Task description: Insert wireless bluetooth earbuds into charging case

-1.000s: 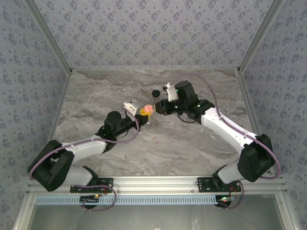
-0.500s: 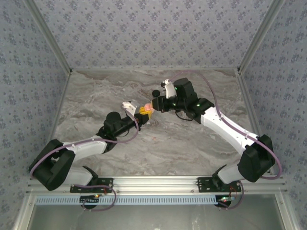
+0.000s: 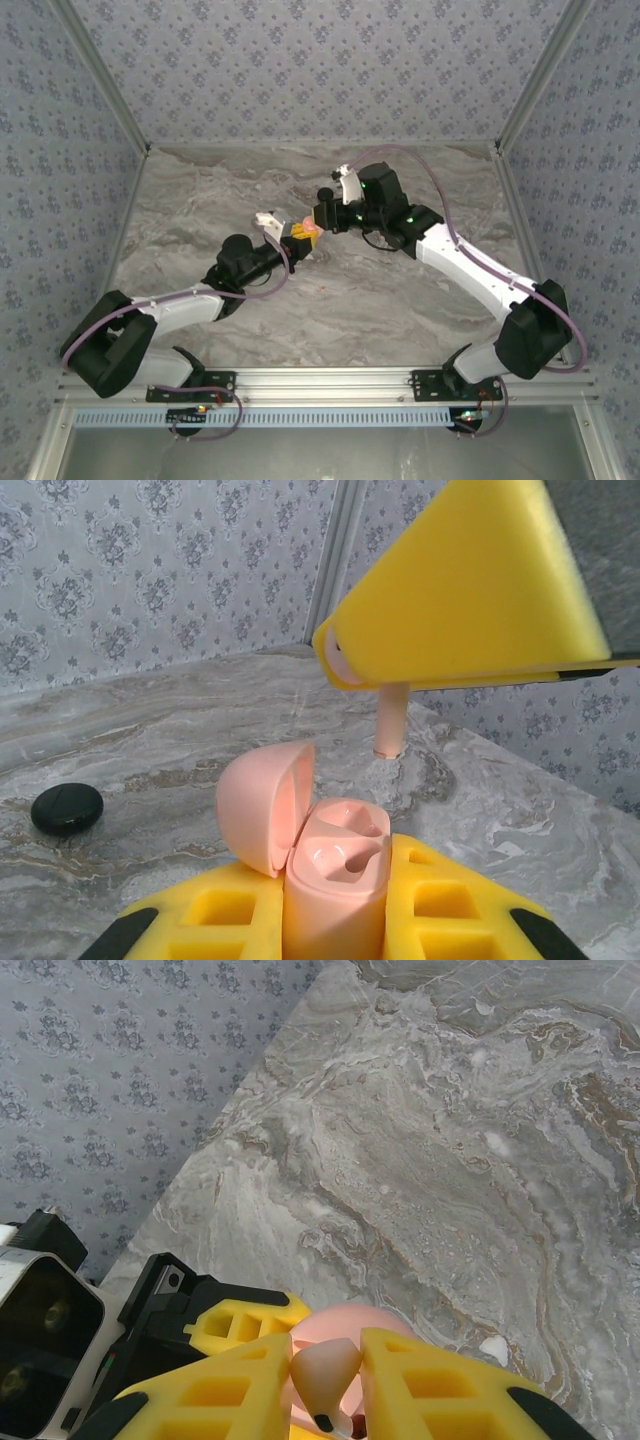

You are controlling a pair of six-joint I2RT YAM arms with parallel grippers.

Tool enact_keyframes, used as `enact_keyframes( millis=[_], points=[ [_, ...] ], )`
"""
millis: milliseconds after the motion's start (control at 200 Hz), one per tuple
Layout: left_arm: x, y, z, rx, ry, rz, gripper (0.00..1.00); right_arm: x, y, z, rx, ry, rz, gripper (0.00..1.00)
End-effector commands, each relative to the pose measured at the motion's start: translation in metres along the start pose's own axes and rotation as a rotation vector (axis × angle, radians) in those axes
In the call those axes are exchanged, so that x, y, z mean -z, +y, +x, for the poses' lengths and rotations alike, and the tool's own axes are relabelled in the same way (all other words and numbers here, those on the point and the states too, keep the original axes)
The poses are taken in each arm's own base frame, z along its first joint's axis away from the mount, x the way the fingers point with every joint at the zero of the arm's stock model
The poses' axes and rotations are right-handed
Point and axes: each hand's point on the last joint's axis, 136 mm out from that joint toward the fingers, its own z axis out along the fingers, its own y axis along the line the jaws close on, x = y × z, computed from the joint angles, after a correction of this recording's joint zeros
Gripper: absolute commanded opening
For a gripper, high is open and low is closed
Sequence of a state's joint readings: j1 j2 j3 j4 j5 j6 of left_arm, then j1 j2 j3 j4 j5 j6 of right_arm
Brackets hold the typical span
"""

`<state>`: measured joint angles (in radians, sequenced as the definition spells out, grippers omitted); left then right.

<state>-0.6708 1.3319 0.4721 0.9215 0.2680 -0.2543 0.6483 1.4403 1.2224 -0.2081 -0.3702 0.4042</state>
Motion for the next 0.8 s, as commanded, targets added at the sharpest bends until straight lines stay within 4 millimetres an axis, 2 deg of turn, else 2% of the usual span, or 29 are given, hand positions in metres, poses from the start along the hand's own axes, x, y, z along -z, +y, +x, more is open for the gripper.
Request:
enact_keyframes(
  millis=[0,800],
  points=[
    [-0.004,-0.008,-0.027,0.000,-0.083,0.019,0.07,0.000,0.008,-0.015,0.009,-0.039,-0.006,0.25],
    [-0.002,-0.013,-0.039,0.021,-0.121,0.041,0.07,-0.007,0.004,-0.011,-0.001,-0.031,0.000,0.25]
  ],
)
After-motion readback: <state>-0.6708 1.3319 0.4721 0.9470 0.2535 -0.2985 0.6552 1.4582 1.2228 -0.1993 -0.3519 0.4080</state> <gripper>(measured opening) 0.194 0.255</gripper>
